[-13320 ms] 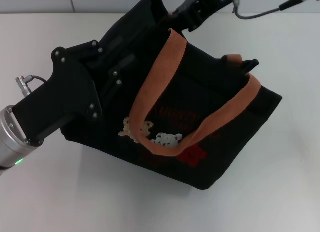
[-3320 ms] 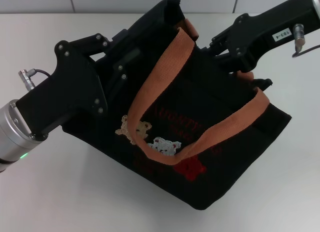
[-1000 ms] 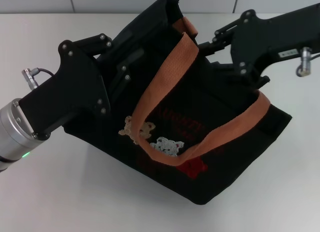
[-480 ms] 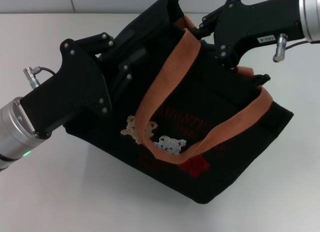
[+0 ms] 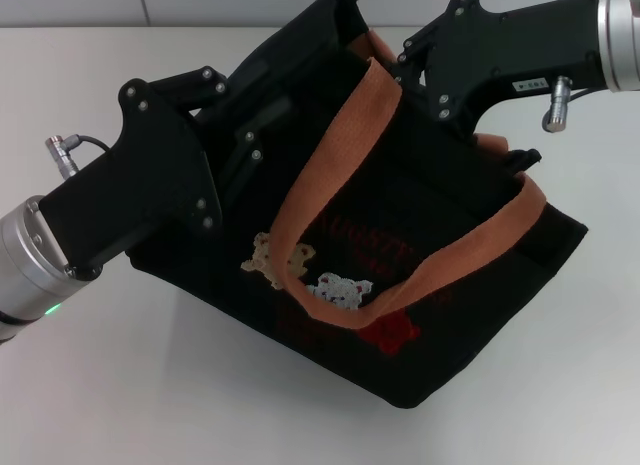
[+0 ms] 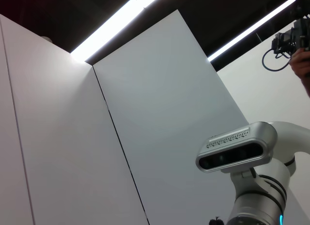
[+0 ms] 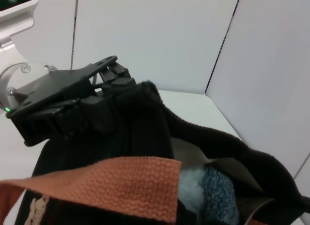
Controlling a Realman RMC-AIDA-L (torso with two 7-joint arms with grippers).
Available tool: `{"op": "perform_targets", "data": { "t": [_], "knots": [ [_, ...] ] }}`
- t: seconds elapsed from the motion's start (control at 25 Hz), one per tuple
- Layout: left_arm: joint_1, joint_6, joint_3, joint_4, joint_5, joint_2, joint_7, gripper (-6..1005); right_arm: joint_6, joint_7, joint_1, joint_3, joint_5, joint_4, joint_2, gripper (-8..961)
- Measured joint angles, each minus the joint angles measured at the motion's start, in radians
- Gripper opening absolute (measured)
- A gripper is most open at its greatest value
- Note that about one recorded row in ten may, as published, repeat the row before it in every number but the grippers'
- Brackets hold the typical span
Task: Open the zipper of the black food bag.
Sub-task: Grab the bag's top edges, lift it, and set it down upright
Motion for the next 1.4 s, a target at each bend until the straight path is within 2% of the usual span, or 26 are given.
{"op": "perform_targets", "data": {
  "t": [0.28, 0.48, 0.56, 0.64, 0.68, 0.72, 0.8, 0.88, 1.24, 1.4],
  "knots": [
    [0.005, 0.002, 0.0, 0.0, 0.0, 0.0, 0.002, 191, -0.027, 0.014, -0.013, 0.022, 0.0, -0.044, -0.002, 32],
    [0.006, 0.005, 0.002, 0.001, 0.0, 0.001, -0.001, 191, -0.17, 0.067, 0.039, 0.157, -0.01, -0.048, -0.011, 65],
    [0.005, 0.007, 0.007, 0.004, 0.0, 0.002, -0.004, 191, -0.229, 0.095, 0.08, 0.219, -0.019, -0.018, -0.024, 78],
    [0.004, 0.009, 0.011, 0.009, 0.0, 0.003, -0.012, 191, -0.294, 0.132, 0.131, 0.279, -0.022, 0.041, -0.05, 91],
    [0.003, 0.009, 0.012, 0.01, 0.0, 0.003, -0.015, 191, -0.339, 0.149, 0.169, 0.314, -0.021, 0.1, -0.075, 98],
    [0.001, 0.009, 0.012, 0.012, 0.0, 0.003, -0.018, 191, -0.339, 0.149, 0.169, 0.314, -0.021, 0.1, -0.075, 105],
    [0.0, 0.009, 0.013, 0.012, 0.0, 0.003, -0.02, 191, -0.376, 0.153, 0.206, 0.34, -0.018, 0.177, -0.101, 118],
    [-0.001, 0.009, 0.014, 0.012, 0.0, 0.003, -0.021, 191, -0.387, 0.113, 0.227, 0.34, -0.018, 0.235, -0.11, 131],
    [-0.007, 0.009, 0.014, 0.004, -0.002, 0.002, -0.021, 191, -0.355, 0.041, 0.27, 0.27, -0.023, 0.273, -0.098, 182],
    [-0.007, 0.009, 0.014, 0.003, -0.002, 0.002, -0.021, 191, -0.342, 0.015, 0.307, 0.223, -0.036, 0.331, -0.097, 189]
  ]
}}
